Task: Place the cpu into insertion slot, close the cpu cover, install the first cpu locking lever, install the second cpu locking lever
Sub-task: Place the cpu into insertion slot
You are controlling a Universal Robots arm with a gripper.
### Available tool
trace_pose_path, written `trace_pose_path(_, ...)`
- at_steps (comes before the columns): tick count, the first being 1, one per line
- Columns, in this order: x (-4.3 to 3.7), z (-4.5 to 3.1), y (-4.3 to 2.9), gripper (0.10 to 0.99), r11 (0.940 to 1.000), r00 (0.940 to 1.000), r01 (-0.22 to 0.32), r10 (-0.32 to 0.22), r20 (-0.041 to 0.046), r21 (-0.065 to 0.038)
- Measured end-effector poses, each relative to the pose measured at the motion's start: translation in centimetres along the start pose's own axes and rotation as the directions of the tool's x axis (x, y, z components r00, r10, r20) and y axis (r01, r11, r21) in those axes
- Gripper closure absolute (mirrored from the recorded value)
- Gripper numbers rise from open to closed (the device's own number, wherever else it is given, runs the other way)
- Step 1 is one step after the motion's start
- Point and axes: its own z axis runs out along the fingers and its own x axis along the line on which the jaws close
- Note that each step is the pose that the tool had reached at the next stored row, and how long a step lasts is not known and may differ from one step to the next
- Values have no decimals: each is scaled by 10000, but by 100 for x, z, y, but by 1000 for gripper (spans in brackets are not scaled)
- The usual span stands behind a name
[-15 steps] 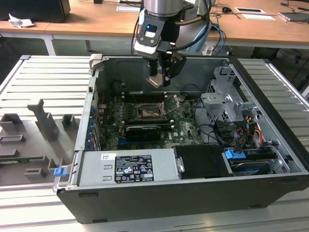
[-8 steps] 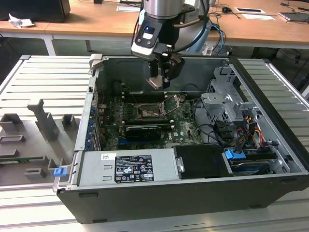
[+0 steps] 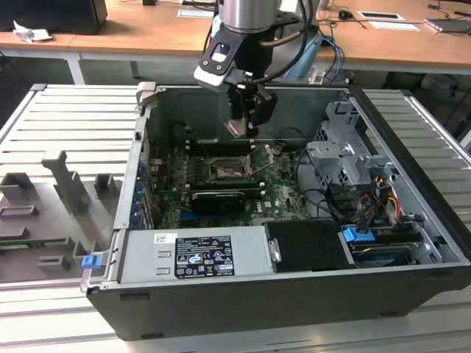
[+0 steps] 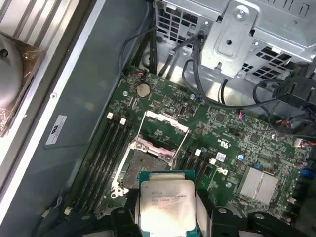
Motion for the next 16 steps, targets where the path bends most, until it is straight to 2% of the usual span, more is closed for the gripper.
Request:
trace_pose_path(1, 0, 13, -1, 549, 9995, 9995, -309, 309, 26, -4)
trace_pose_path(4, 2, 36, -2, 549, 9984, 9984, -565, 565, 60, -5)
trace_pose_path(5, 2, 55, -3, 549, 9963, 9962, -861, 861, 84, -11)
trace_pose_path(8, 1, 95, -6, 549, 9867, 9866, -1624, 1624, 148, -29)
trace_pose_path(12, 1, 140, -10, 549, 9747, 9745, -2233, 2233, 238, -41)
trace_pose_path(13, 1, 164, -11, 549, 9697, 9693, -2441, 2442, 274, -45)
trace_pose_path(15, 0, 193, -14, 549, 9644, 9639, -2645, 2646, 308, -50)
trace_pose_path(16, 0, 229, -17, 549, 9584, 9577, -2855, 2856, 346, -55)
